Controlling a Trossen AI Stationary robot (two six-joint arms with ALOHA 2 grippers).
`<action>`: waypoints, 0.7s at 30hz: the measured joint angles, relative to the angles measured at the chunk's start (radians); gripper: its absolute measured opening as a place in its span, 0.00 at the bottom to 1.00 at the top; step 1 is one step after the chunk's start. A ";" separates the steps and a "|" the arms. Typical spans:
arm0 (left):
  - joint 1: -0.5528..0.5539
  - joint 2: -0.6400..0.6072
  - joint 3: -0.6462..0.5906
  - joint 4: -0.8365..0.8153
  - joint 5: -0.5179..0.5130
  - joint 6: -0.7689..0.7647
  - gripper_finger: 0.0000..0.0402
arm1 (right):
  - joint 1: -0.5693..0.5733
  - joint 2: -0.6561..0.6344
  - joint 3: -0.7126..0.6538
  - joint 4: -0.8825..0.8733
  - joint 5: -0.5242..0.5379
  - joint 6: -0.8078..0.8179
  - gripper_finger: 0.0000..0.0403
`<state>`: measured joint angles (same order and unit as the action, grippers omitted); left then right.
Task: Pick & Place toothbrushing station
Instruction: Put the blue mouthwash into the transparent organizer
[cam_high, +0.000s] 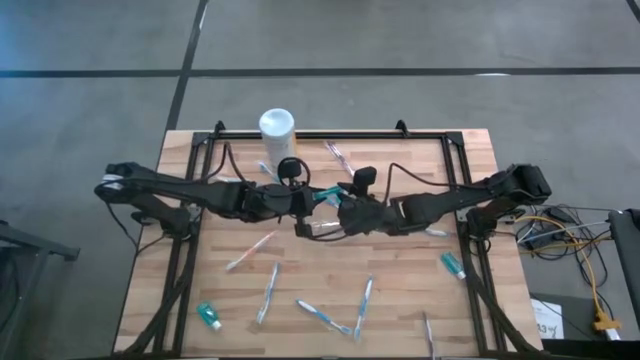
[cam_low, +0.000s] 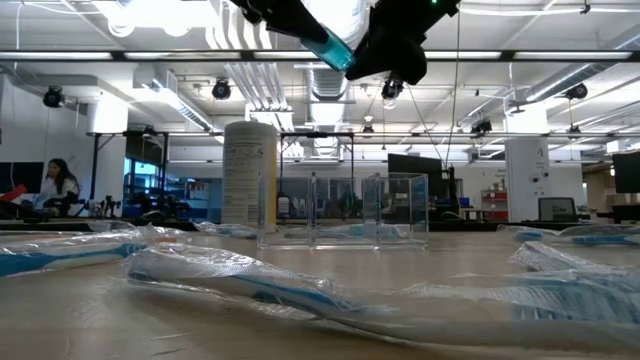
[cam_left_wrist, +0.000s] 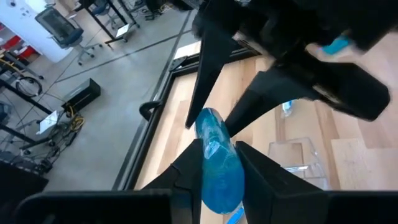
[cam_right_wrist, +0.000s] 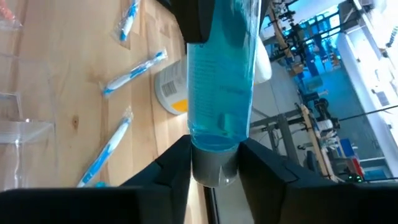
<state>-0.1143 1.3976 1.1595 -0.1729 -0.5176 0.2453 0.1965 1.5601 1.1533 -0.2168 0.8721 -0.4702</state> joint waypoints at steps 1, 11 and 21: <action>0.001 -0.009 -0.001 -0.011 -0.001 -0.001 0.19 | 0.002 -0.005 0.000 -0.003 0.020 0.003 0.37; -0.012 -0.157 -0.005 -0.086 -0.014 -0.037 0.19 | 0.020 -0.186 -0.069 -0.010 -0.116 0.049 0.45; -0.065 -0.372 -0.334 0.277 0.180 -0.081 0.19 | -0.110 -0.466 -0.540 0.760 -0.913 0.227 0.45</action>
<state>-0.1794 1.0260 0.8259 0.1039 -0.3380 0.1638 0.0864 1.0945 0.6138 0.5434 -0.0413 -0.2436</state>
